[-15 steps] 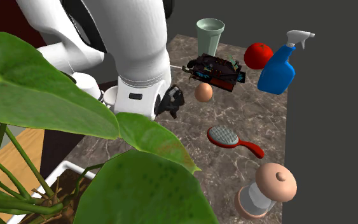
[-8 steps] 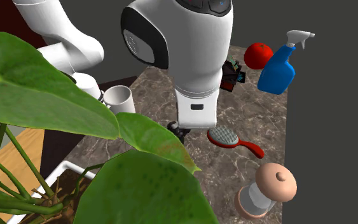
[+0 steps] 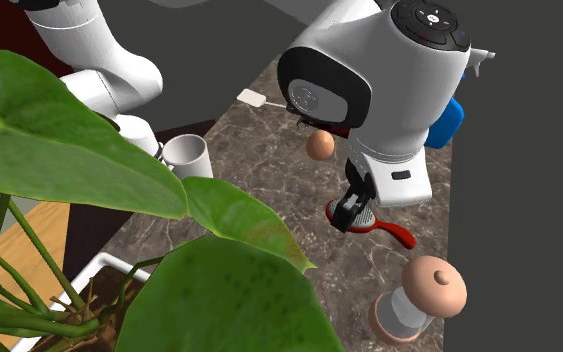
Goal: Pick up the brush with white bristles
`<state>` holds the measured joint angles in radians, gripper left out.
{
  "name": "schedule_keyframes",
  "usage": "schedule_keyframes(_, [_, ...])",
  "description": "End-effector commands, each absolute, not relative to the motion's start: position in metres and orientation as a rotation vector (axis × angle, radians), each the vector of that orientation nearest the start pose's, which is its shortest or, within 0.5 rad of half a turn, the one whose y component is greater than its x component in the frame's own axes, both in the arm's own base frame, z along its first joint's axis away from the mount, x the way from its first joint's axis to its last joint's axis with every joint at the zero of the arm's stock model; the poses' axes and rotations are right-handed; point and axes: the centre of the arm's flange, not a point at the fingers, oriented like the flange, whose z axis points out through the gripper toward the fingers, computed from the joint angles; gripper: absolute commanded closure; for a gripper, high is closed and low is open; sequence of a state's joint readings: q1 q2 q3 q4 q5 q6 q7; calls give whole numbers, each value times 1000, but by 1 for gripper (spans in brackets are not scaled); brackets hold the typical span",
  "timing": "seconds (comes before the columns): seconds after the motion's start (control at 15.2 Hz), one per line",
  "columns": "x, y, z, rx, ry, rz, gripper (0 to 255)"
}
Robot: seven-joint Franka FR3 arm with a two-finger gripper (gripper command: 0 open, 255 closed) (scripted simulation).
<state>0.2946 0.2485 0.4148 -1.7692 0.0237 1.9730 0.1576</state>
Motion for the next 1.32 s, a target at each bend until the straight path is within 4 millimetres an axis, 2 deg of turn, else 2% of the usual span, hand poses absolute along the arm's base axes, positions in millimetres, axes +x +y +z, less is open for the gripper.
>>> schedule_keyframes(0.0, [482,404,420,-2925,-823,107,0])
schedule_keyframes(0.4, [482,404,388,-2925,-823,107,0])
schedule_keyframes(0.53, [482,404,385,-2925,-823,107,0])
schedule_keyframes(0.59, [482,404,385,-2925,-823,108,255])
schedule_keyframes(1.19, [482,404,385,-2925,-823,107,255])
schedule_keyframes(1.25, [482,404,391,-2925,-823,107,255])
